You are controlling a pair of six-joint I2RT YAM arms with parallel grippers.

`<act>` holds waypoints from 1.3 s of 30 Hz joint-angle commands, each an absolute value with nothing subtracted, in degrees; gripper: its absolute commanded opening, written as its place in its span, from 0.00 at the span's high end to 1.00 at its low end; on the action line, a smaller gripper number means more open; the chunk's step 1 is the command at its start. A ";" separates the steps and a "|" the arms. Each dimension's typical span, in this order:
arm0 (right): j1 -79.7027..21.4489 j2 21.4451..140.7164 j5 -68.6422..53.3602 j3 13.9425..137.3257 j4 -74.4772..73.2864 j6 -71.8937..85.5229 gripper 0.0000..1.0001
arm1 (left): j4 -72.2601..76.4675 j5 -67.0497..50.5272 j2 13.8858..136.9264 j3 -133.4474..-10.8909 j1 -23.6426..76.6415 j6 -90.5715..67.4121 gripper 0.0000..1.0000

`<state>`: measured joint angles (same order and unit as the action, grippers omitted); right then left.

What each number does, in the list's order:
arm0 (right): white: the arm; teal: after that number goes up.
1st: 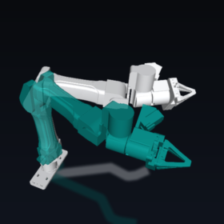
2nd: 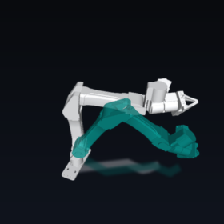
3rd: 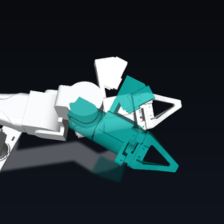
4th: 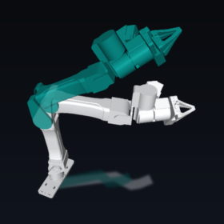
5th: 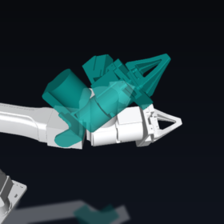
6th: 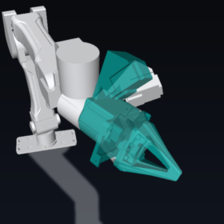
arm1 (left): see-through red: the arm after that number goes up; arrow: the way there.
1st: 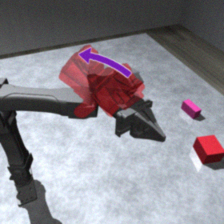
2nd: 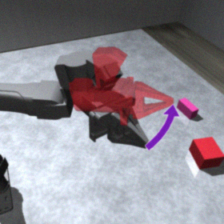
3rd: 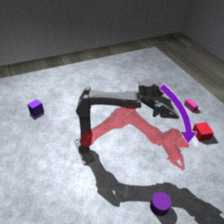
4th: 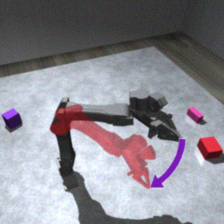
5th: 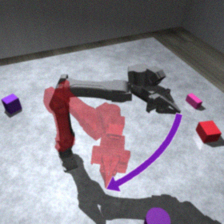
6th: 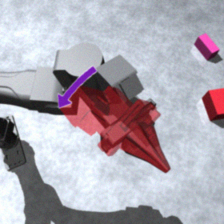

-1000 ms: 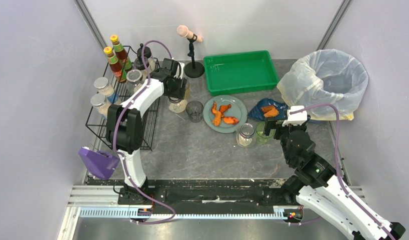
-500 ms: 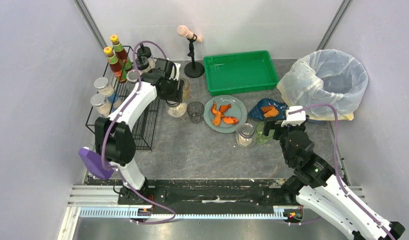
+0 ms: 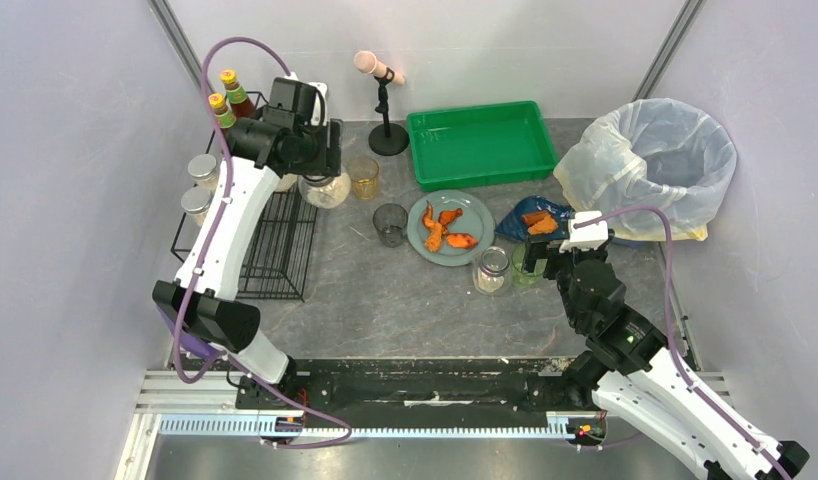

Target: Clear the kitchen counter

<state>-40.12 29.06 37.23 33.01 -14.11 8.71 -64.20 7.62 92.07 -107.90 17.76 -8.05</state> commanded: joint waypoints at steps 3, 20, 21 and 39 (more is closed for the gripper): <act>-39.99 29.40 36.60 33.07 -11.34 8.39 0.02 | -72.34 16.61 89.65 -115.86 16.20 -11.93 0.95; -39.99 29.85 36.98 33.05 -10.66 7.56 0.02 | -64.23 18.66 86.93 -104.67 5.64 -8.11 0.96; -39.99 29.88 37.11 33.07 -10.65 7.56 0.02 | -63.26 18.50 86.96 -103.70 5.04 -7.72 0.96; -39.99 30.74 36.86 34.20 -11.43 7.09 0.02 | -51.62 13.98 86.87 -93.08 2.21 -8.50 0.84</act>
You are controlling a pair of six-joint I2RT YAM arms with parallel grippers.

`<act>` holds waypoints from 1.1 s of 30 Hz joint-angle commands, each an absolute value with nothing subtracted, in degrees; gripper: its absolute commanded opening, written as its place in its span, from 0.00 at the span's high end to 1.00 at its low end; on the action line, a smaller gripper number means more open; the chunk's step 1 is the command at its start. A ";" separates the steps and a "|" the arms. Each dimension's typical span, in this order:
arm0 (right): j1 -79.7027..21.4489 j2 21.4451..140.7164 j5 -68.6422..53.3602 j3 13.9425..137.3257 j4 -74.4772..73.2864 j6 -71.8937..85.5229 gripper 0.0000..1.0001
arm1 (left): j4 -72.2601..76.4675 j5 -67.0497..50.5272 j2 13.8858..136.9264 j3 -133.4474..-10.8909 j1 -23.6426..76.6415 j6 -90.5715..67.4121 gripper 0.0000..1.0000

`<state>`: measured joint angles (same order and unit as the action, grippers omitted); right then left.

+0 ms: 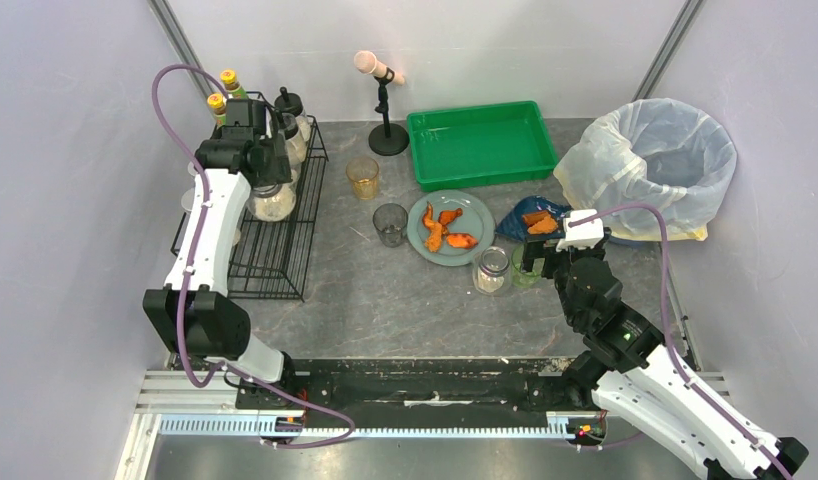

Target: Clear the kitchen counter

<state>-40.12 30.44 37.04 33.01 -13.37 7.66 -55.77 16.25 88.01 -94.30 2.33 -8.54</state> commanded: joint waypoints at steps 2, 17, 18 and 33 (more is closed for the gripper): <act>-39.98 30.85 36.79 34.34 -11.43 7.24 0.02 | -51.44 13.81 87.21 -93.08 2.21 -8.61 0.82; -39.99 30.88 36.65 34.08 -11.62 7.29 0.02 | -46.37 8.74 85.95 -89.35 0.29 -0.08 0.63; -39.97 30.86 36.48 34.01 -11.60 7.24 0.02 | -46.07 7.94 85.91 -89.27 0.09 -0.08 0.61; -39.99 31.10 35.93 33.93 -10.99 6.79 0.02 | -46.21 5.48 81.71 -88.64 -2.33 -0.98 0.16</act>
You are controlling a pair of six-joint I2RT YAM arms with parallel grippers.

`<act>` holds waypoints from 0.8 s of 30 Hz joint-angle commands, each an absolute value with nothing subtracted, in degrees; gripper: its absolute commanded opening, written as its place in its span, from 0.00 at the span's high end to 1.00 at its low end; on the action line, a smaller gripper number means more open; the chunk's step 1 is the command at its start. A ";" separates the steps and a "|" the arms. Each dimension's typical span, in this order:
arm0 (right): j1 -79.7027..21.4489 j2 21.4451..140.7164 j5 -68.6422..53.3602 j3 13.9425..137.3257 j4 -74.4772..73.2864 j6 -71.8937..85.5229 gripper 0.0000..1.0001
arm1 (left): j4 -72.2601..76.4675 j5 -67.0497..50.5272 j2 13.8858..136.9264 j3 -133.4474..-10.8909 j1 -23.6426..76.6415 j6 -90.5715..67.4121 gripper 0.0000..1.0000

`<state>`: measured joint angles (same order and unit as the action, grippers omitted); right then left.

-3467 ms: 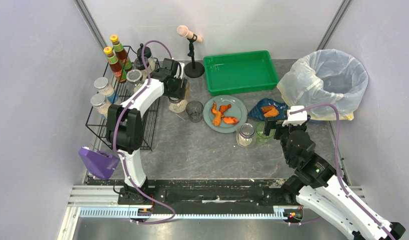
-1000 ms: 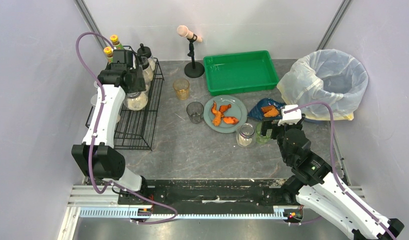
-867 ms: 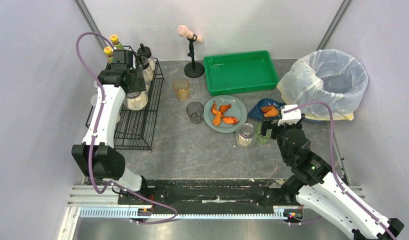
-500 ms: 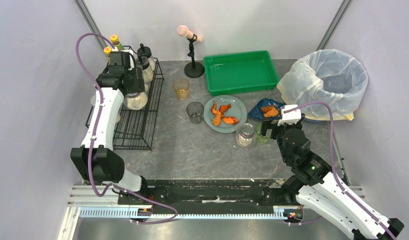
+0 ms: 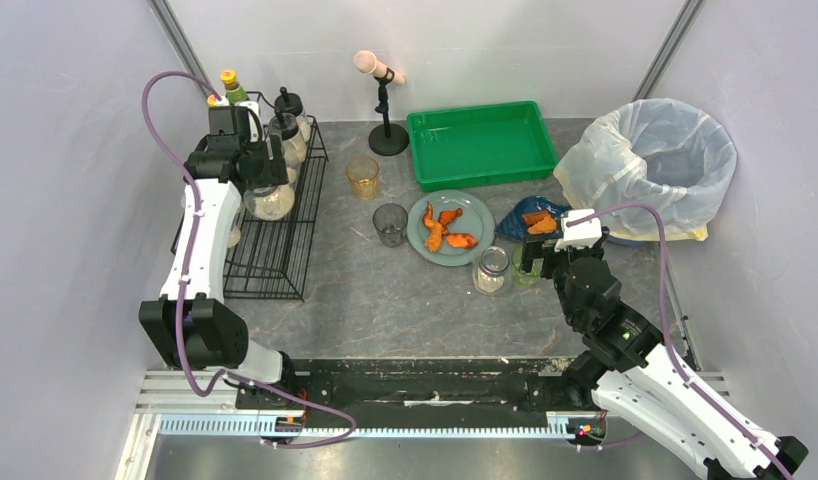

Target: Clear the kitchen counter

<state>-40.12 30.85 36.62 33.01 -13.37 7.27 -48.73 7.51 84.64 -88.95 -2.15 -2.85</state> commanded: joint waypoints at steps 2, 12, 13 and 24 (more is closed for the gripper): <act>-39.99 31.11 35.73 33.97 -10.91 6.86 0.02 | -46.25 5.04 80.75 -88.47 -2.34 -1.35 0.15; -39.99 30.33 35.70 34.10 -11.01 7.04 0.02 | -46.51 0.28 73.92 -88.87 -2.00 -3.33 0.14; -39.99 30.34 35.62 34.18 -10.99 7.05 0.02 | -46.33 -1.68 73.28 -88.86 -1.71 -3.47 0.14; -39.97 29.87 35.14 34.75 -11.61 7.98 0.02 | -39.26 -9.47 68.25 -84.17 16.20 1.74 0.14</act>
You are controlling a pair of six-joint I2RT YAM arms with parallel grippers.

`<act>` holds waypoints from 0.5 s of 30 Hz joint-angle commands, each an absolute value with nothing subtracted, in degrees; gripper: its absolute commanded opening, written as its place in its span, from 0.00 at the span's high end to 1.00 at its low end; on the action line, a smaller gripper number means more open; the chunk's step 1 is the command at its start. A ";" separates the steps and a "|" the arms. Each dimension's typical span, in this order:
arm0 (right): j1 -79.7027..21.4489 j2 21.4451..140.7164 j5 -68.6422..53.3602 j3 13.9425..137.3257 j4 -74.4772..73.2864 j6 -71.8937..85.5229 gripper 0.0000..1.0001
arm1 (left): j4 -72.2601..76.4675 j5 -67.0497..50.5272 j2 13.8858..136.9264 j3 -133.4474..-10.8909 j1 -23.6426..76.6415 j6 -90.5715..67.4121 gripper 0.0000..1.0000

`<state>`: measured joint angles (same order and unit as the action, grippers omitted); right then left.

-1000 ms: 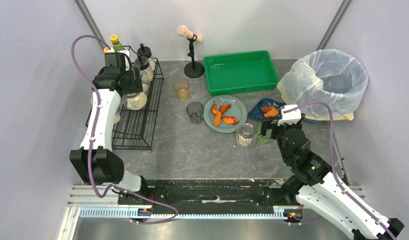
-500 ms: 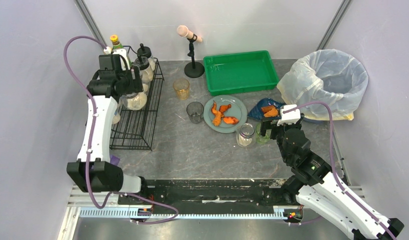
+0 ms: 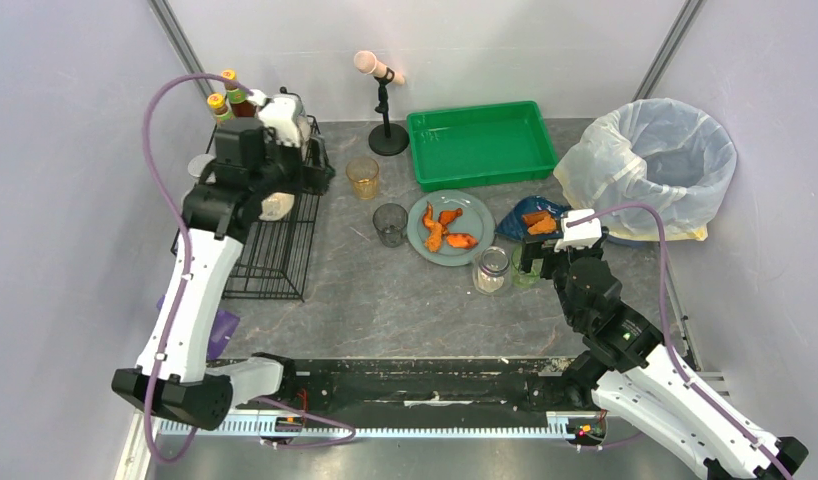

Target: Clear the kitchen counter

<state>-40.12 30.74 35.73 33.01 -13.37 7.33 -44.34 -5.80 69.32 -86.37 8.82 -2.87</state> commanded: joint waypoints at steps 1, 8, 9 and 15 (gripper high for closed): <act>-39.99 29.65 35.15 34.73 -11.72 8.11 0.02 | -38.34 -9.96 68.34 -83.62 17.99 1.99 0.14; -39.99 27.36 35.38 34.30 -12.22 8.65 0.02 | -29.80 -16.02 70.85 -78.23 30.26 1.06 0.15; -39.99 26.84 35.39 34.28 -12.30 8.62 0.02 | -28.55 -15.99 71.68 -77.79 32.03 1.05 0.14; -39.98 23.82 36.98 34.45 -12.92 7.77 0.02 | -22.58 -15.84 78.34 -76.82 42.61 0.87 0.14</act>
